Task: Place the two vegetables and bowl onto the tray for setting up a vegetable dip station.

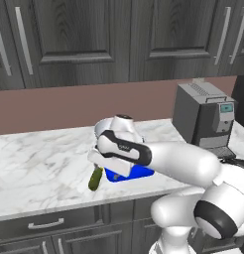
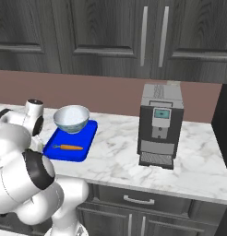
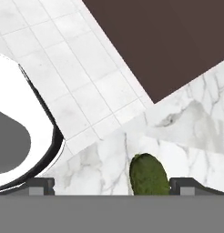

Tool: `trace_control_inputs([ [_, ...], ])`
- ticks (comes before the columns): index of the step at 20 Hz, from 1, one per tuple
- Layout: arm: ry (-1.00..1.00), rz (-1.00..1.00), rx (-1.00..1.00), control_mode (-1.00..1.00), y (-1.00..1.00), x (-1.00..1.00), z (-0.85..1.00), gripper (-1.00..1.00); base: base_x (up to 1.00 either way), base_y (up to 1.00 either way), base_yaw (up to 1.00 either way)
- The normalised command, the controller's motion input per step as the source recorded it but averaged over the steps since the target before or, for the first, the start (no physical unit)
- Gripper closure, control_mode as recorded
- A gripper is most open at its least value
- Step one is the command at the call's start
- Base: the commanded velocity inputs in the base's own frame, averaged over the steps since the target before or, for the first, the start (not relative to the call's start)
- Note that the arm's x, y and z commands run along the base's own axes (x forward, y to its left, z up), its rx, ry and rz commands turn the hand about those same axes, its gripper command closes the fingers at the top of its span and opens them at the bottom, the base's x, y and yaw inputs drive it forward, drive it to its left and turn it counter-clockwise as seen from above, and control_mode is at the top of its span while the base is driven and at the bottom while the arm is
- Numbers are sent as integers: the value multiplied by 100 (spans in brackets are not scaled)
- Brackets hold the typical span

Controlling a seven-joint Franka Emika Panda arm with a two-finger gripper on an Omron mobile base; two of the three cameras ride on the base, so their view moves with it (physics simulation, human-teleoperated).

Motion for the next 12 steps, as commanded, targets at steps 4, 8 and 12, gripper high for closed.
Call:
trace_control_inputs([
  [4, -6, 16, 0, -100, 19, 17, -15, -100, 0, 0, 0],
  [8, -8, 10, 0, -100, 19, 18, -12, -100, 0, 0, 0],
  [12, -1, 5, -1, -100, 14, 15, -16, -100, 0, 0, 0],
])
